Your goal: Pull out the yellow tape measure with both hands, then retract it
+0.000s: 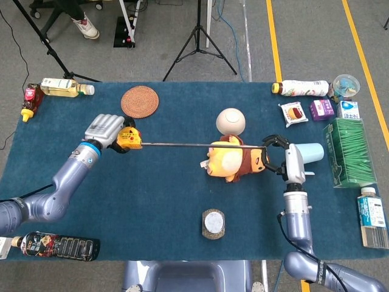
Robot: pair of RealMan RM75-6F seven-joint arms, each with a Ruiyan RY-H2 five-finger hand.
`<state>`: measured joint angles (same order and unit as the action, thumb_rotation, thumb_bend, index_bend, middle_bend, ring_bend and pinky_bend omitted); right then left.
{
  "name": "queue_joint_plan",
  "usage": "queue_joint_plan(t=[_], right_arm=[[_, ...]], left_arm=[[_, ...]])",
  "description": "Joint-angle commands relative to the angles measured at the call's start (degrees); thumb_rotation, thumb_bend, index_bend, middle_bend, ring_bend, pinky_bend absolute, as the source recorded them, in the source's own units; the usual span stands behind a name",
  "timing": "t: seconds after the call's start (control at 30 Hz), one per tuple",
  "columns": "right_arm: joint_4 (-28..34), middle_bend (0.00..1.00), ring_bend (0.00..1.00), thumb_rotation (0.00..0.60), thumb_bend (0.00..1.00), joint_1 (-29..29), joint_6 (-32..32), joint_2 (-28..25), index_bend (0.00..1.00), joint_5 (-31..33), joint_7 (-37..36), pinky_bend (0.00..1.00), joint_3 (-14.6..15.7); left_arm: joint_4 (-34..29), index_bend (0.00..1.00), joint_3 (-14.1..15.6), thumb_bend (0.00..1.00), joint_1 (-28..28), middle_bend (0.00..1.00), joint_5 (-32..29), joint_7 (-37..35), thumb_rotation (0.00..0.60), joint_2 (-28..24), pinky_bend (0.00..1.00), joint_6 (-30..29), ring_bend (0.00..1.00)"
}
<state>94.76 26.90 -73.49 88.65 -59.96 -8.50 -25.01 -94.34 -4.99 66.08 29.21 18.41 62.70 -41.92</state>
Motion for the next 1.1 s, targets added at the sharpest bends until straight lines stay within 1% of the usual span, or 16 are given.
queue_joint_plan(t=[0.03,0.13,0.3,0.67,0.87,0.9,0.97,1.07,1.1], right_arm=[[0.3,0.39,0.31,0.600,0.58,0.2,0.0,0.2,0.73,-0.3,0.3,0.30,0.1],[1.1,0.39,0.31,0.600,0.58,0.8,0.0,0.6,0.73,-1.1,0.9,0.30,0.3],[2.4,0.39,0.31,0.600,0.58,2.0,0.2,1.5,0.73,-1.9,2.6,0.30,0.6],[3.7,0.39,0.31,0.600,0.58,3.9,0.5,3.3,0.73,-2.1,4.9,0.30,0.6],[4.3,0.37,0.29,0.600,0.58,4.9,0.6,4.3,0.71,-2.3,5.8,0.30,0.6],[4.6,0.37,0.29,0.600,0.58,5.4,1.0,4.6,0.69,-2.4,6.1,0.29,0.6],[4.8,0.32,0.26,0.600,0.56,5.7,1.5,4.5,0.61,-2.3,6.8,0.27,0.8],[5.7,0.19,0.16,0.600,0.47,6.4,4.5,2.9,0.33,-1.9,7.3,0.19,1.7],[5.8,0.17,0.14,0.600,0.45,6.4,4.8,2.6,0.28,-1.7,7.2,0.17,1.7]], left_arm=[[-0.4,0.55,-0.4,0.26,0.7,0.45,-0.4,0.6,0.600,0.2,0.40,0.0,0.35],[-1.3,0.55,-1.2,0.26,2.1,0.45,-1.1,1.8,0.600,0.8,0.40,-0.6,0.35],[-2.0,0.55,-2.4,0.26,4.7,0.45,-4.2,3.5,0.600,2.1,0.40,-1.0,0.35],[-1.5,0.55,-4.2,0.26,9.3,0.45,-8.6,6.6,0.600,6.3,0.40,-3.3,0.35],[-0.6,0.55,-5.4,0.26,11.7,0.45,-11.5,8.1,0.600,9.0,0.40,-4.6,0.35],[-0.3,0.55,-6.2,0.26,12.4,0.45,-12.3,8.2,0.600,9.8,0.40,-4.9,0.35],[0.1,0.55,-6.4,0.26,13.1,0.45,-13.6,8.7,0.600,10.6,0.40,-5.4,0.35],[0.6,0.55,-6.6,0.26,14.3,0.45,-15.4,10.1,0.600,11.7,0.40,-5.9,0.35],[0.7,0.55,-6.6,0.26,14.4,0.45,-15.7,10.3,0.600,11.8,0.40,-6.0,0.35]])
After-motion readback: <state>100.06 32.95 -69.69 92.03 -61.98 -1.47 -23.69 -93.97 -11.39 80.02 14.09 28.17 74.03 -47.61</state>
